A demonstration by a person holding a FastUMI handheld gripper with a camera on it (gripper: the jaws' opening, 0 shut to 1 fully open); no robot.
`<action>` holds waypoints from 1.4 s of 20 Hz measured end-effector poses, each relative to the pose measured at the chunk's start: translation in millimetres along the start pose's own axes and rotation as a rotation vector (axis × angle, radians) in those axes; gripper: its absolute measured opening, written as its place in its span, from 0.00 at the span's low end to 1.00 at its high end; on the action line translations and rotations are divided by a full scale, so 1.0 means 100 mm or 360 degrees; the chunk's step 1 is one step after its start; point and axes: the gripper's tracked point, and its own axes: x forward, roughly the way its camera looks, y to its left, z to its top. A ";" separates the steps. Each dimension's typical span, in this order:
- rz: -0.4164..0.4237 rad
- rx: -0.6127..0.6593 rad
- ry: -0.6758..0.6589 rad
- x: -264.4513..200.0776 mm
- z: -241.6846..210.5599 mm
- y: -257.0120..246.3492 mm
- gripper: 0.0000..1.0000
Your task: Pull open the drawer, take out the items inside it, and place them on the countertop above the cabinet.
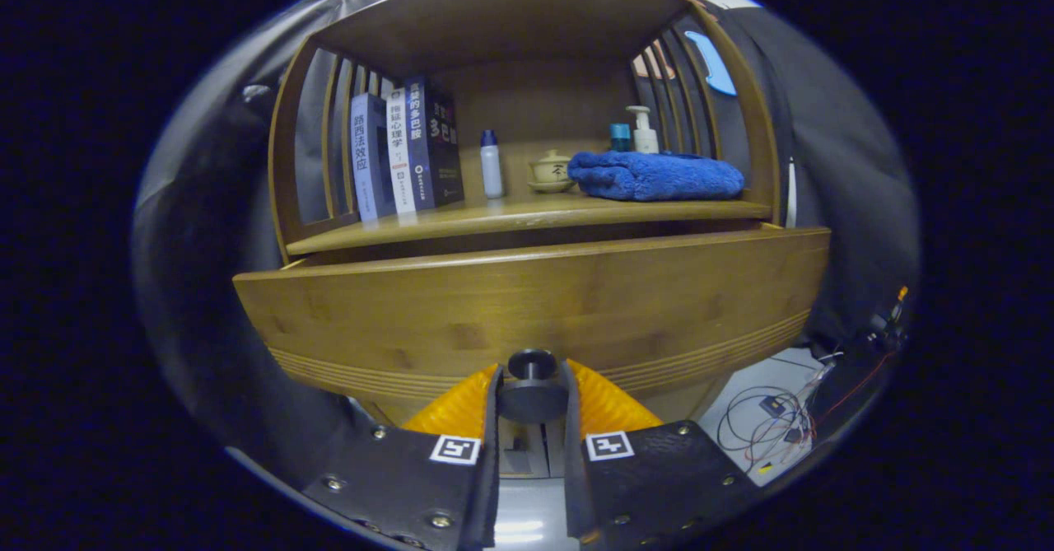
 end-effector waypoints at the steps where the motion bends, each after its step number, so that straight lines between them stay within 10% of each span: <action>1: -0.0013 -0.0005 0.0001 -0.07 -0.02 0.00 0.32; 28: -0.0043 0.0005 0.0029 -0.74 -0.29 0.02 0.39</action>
